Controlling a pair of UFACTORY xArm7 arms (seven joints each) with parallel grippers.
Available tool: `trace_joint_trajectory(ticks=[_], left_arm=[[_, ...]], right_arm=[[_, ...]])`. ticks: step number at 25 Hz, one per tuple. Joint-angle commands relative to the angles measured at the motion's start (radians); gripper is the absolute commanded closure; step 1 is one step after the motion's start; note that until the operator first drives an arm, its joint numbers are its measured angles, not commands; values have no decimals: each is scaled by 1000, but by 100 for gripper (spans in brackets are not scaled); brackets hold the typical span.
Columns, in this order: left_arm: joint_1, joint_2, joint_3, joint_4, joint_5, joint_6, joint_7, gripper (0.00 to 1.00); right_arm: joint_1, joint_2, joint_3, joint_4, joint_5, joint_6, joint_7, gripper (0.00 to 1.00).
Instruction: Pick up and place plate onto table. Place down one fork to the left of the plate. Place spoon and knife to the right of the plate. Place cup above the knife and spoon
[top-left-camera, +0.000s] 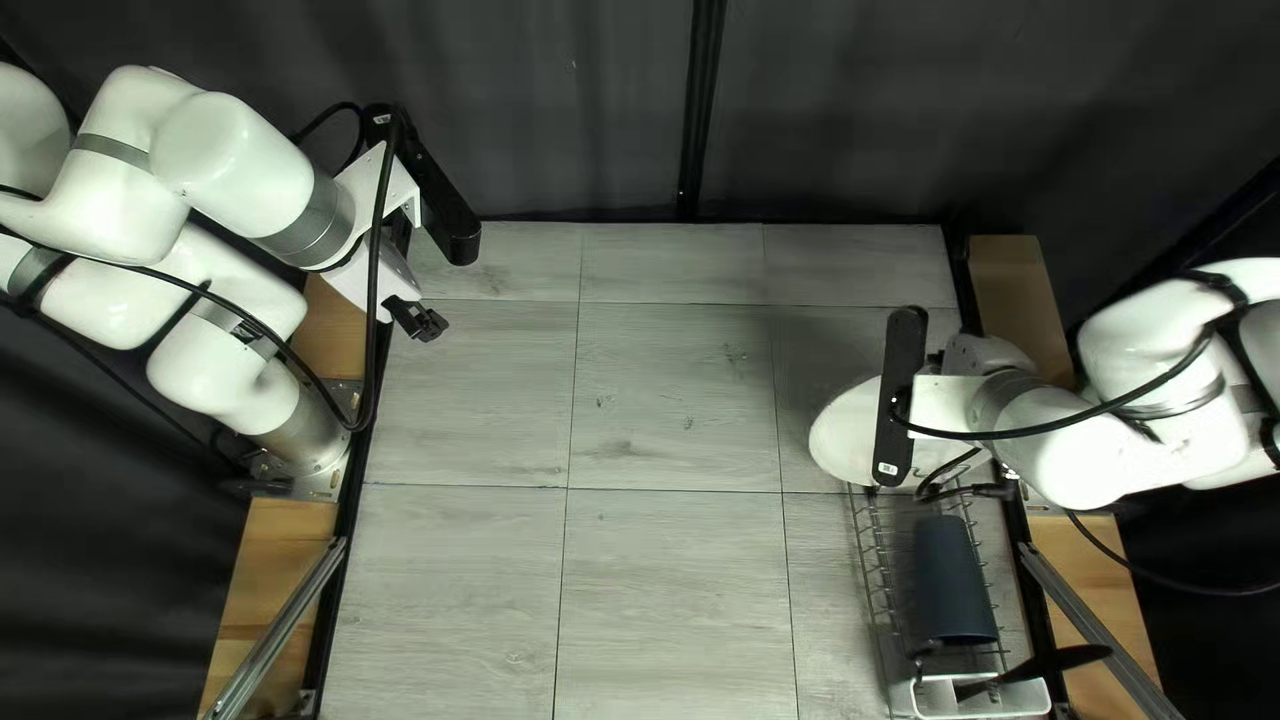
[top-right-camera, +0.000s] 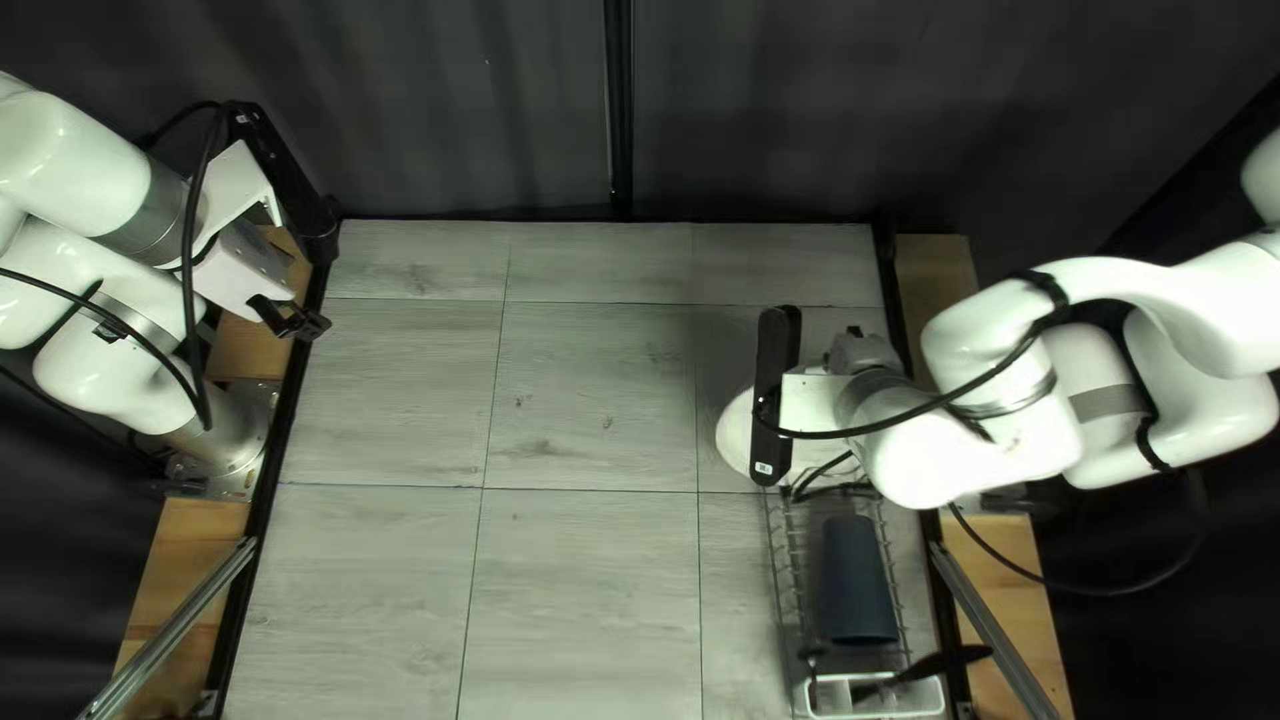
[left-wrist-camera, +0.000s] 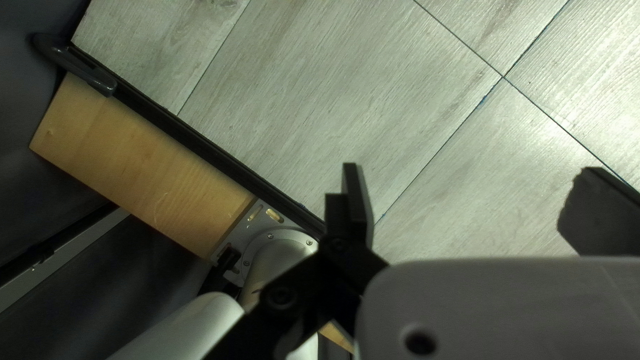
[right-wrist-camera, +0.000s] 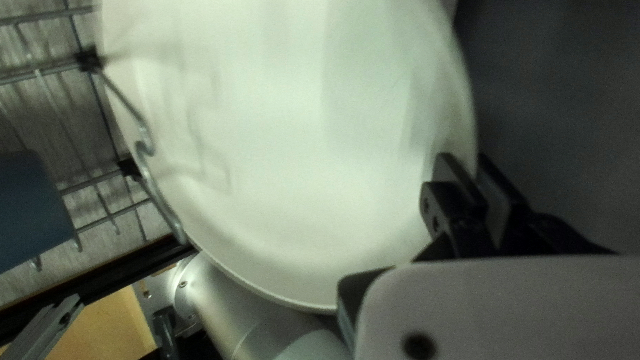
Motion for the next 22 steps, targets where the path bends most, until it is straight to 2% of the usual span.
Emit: trace_joint_trajectory(ticks=[1,6,9,13,15,18,22], left_arm=[[0,0,0,0,0,0,0,0],[0,0,0,0,0,0,0,0],[0,0,0,0,0,0,0,0],[0,0,0,0,0,0,0,0],[0,0,0,0,0,0,0,0],[0,0,0,0,0,0,0,0],[0,0,0,0,0,0,0,0]], right_arm=[[-28,5,-5,84,-62,79,-55,100],[-74,-9,-69,167,-152,119,-160,100],[-119,95,-102,305,-142,144,-154,100],[-136,282,-122,472,-39,108,-56,100],[-145,386,-143,543,38,47,-5,100],[-158,458,-166,572,134,-40,12,100],[-168,507,-178,562,233,-172,-4,100]])
